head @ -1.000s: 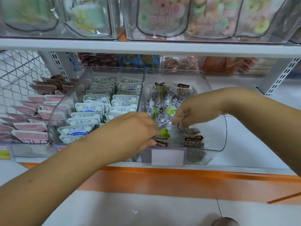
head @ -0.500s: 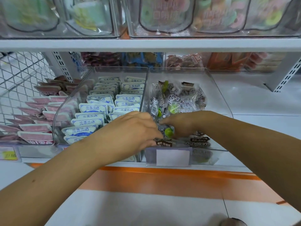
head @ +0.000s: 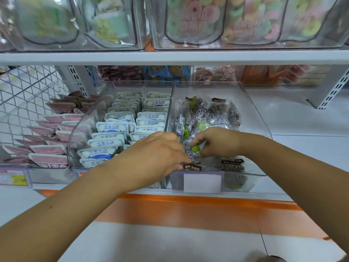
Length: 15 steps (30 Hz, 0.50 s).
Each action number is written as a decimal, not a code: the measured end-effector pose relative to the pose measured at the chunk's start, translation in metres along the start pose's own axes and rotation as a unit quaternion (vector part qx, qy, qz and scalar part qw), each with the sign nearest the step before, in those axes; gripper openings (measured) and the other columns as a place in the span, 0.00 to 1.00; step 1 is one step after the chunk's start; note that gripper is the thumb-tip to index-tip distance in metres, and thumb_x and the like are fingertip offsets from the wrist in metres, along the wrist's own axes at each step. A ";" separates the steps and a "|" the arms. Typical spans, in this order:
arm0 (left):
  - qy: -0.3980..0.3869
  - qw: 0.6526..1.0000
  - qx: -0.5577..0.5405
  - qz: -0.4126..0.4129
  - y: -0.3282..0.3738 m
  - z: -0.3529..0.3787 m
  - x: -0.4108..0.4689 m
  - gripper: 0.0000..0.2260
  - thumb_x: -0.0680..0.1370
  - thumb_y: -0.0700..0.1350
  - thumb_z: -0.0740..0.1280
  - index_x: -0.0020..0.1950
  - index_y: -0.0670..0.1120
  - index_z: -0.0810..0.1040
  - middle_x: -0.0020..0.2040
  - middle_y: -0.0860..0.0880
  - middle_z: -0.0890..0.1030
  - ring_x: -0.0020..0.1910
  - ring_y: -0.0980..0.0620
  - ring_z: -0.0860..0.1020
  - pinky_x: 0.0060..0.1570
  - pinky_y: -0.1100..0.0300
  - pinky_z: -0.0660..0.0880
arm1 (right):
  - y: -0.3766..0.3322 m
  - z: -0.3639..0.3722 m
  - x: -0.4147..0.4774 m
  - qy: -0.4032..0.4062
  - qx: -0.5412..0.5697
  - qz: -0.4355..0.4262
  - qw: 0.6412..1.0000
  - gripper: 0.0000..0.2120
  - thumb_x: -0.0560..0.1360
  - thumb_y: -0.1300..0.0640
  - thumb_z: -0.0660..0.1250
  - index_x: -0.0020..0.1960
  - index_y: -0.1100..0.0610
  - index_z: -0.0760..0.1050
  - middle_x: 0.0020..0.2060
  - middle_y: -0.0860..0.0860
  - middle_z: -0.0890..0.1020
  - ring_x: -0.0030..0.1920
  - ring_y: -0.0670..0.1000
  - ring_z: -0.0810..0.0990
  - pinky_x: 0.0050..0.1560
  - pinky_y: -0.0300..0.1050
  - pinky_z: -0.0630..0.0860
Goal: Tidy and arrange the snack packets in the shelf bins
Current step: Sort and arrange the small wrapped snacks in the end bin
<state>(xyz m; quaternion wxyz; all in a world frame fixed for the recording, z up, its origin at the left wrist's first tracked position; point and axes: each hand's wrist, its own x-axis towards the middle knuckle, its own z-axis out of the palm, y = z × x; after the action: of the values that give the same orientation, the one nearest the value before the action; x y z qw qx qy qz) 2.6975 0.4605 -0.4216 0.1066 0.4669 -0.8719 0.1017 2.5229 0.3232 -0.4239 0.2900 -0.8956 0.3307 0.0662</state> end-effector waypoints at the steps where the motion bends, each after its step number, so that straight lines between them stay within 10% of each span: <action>1: 0.001 1.000 0.002 0.003 -0.001 0.000 0.000 0.08 0.76 0.50 0.67 0.54 0.53 0.82 0.45 0.58 0.81 0.47 0.54 0.73 0.51 0.59 0.73 | 0.001 0.000 -0.001 0.014 0.020 -0.005 1.000 0.18 0.75 0.59 0.70 0.65 0.52 0.76 0.49 0.42 0.79 0.33 0.30 0.71 0.33 0.23 0.64; 12: 0.008 1.000 -0.016 0.003 0.000 0.000 0.002 0.07 0.75 0.49 0.71 0.52 0.52 0.83 0.43 0.58 0.81 0.46 0.54 0.73 0.50 0.60 0.71 | -0.001 -0.001 -0.023 0.066 0.017 -0.016 0.998 0.18 0.70 0.54 0.75 0.58 0.45 0.79 0.41 0.34 0.76 0.40 0.36 0.75 0.39 0.28 0.69; 15: 0.013 1.000 -0.023 -0.006 0.002 -0.002 0.003 0.07 0.75 0.48 0.72 0.52 0.52 0.83 0.44 0.58 0.82 0.46 0.53 0.73 0.50 0.61 0.69 | -0.003 -0.004 -0.026 0.165 0.087 -0.042 0.981 0.07 0.74 0.57 0.71 0.42 0.45 0.82 0.34 0.37 0.81 0.35 0.42 0.80 0.39 0.35 0.77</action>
<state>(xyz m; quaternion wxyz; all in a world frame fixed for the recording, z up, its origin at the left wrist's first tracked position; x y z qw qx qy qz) 2.6941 0.4599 -0.4187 0.1292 0.4679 -0.8700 0.0868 2.5047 0.3366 -0.4110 0.3111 -0.8785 0.3408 -0.1240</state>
